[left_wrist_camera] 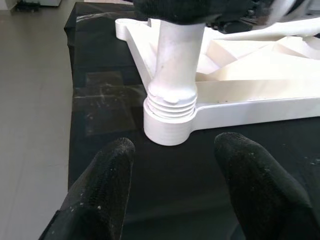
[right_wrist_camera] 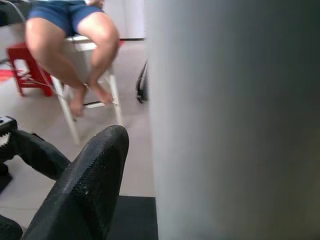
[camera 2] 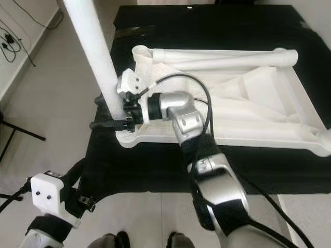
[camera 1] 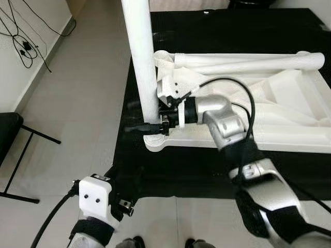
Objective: Building children table
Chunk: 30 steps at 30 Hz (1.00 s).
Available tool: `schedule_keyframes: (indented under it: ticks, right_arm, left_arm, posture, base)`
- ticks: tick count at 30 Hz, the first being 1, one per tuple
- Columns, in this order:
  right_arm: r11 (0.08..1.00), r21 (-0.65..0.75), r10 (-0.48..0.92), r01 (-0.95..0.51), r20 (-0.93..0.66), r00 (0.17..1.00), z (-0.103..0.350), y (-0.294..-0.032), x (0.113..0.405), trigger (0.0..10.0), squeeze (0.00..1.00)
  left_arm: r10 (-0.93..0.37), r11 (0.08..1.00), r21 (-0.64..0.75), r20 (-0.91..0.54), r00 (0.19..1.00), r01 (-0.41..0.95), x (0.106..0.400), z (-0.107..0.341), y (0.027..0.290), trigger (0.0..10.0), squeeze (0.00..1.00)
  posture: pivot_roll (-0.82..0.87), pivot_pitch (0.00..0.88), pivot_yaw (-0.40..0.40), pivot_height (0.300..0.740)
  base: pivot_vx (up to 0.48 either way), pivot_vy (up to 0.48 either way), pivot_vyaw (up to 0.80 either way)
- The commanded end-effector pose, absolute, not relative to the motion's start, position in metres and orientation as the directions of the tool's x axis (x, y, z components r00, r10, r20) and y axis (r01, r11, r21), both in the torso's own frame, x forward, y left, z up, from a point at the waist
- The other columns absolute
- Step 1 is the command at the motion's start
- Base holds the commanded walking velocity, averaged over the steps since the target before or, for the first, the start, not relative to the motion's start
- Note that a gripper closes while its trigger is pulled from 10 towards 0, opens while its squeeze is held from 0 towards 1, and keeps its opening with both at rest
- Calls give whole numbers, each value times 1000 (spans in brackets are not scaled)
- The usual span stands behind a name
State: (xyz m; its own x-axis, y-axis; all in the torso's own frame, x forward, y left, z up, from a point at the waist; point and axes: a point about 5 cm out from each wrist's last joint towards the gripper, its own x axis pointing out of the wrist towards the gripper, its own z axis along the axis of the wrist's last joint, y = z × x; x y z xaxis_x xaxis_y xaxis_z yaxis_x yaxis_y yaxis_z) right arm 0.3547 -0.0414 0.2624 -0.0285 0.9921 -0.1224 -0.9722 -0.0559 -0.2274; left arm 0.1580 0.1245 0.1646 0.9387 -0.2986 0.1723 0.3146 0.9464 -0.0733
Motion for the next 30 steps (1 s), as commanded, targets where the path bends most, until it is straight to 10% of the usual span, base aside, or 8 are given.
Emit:
schedule_keyframes:
  ticks: [1,4,5,7,18,21,23,30]
  right_arm:
    - [-110,-214,989,-971,-117,-87,263,-31,353,4784,0]
    - [-113,-206,990,-972,-111,-92,264,-32,355,4784,0]
    - [-124,-197,988,-973,-111,-104,264,-32,356,1373,0]
    - [-135,-190,987,-972,-113,-115,264,-34,357,0,0]
    - [-118,-204,985,-972,-144,-89,259,-46,362,0,0]
    - [48,-225,986,-973,-145,82,251,-48,367,0,0]
    - [641,-127,752,-757,-90,653,206,-42,356,0,0]
    - [852,-60,511,-520,-120,851,174,-36,300,0,0]
  left_arm:
    - [-292,949,-73,151,944,306,154,163,125,10000,0]
    - [-293,949,-74,151,944,306,154,164,124,10000,0]
    - [-293,949,-75,149,944,306,153,164,124,10000,0]
    - [-293,949,-76,148,945,306,152,164,123,10000,0]
    - [-296,948,-81,144,944,309,152,162,122,10000,0]
    - [-296,947,-83,145,944,310,153,162,122,10000,0]
    - [-292,948,-83,149,945,306,154,163,125,10000,0]
    - [-295,948,-79,148,944,308,158,162,129,10000,0]
  posture:
    - [147,253,-14,740]
    - [147,253,-14,740]
    - [152,255,-13,740]
    - [153,256,-14,740]
    - [104,246,-27,740]
    - [95,244,-34,740]
    - [75,259,-22,740]
    - [66,235,9,740]
  base:
    - [0,0,0]
    - [0,0,0]
    - [0,0,0]
    - [0,0,0]
    - [0,0,0]
    - [0,0,0]
    - [0,0,0]
    - [0,0,0]
